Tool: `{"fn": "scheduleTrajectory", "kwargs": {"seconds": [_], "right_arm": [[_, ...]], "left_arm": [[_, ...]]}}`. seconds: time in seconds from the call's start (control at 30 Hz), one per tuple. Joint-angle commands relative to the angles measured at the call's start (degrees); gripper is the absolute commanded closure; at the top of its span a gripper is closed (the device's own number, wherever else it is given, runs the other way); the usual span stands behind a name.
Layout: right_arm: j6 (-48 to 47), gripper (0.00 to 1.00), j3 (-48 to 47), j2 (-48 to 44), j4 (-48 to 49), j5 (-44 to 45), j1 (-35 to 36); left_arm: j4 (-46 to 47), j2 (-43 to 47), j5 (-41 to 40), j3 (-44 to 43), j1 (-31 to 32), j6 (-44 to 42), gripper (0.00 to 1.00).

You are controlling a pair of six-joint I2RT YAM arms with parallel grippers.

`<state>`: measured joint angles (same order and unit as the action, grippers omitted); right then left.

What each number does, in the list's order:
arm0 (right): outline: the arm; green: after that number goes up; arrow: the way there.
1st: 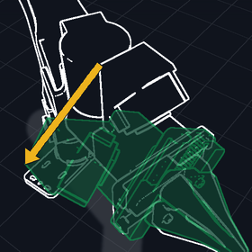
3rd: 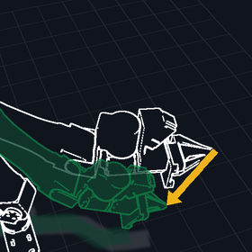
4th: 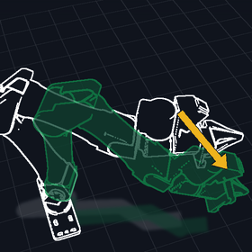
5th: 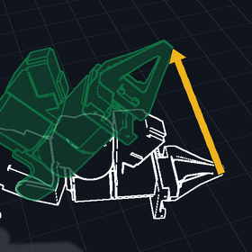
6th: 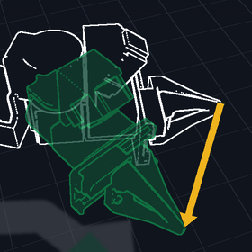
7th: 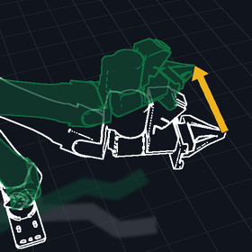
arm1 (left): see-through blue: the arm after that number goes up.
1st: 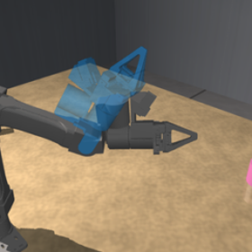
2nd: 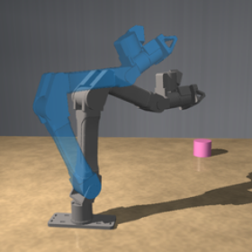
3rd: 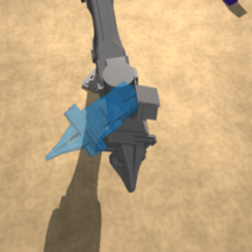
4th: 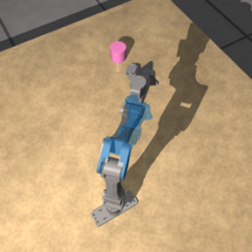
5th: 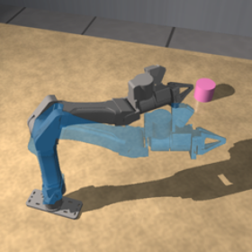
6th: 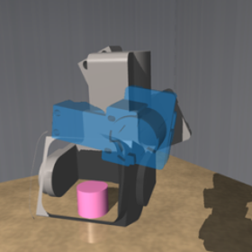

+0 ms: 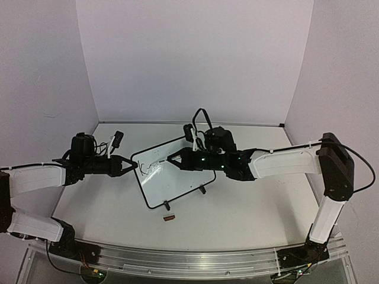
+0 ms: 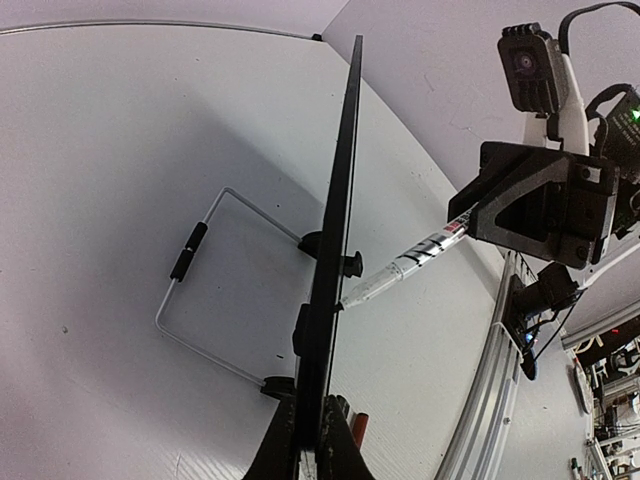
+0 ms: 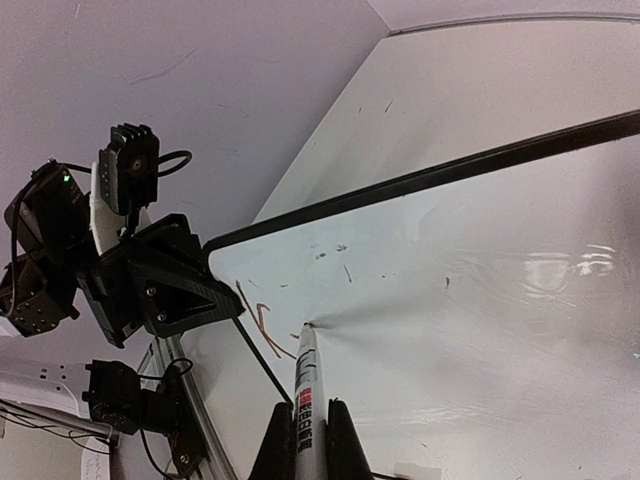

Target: Write a sentence on the whiteboard

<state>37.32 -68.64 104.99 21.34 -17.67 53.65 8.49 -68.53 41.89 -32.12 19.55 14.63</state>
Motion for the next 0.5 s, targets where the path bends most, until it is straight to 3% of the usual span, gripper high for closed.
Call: {"fn": "scheduleTrajectory", "kwargs": {"seconds": [0.0, 0.47], "right_arm": [[-0.7, 1.00, -2.5, -0.4, 0.1, -0.1, -0.4], [0.1, 1.00, -3.3, 1.9, 0.1, -2.4, -0.4]], "left_arm": [[-0.4, 0.3, -3.2, -0.5, -0.6, -2.6, 1.00], [-0.3, 0.1, -3.2, -0.6, -0.5, -2.5, 1.00]]}}
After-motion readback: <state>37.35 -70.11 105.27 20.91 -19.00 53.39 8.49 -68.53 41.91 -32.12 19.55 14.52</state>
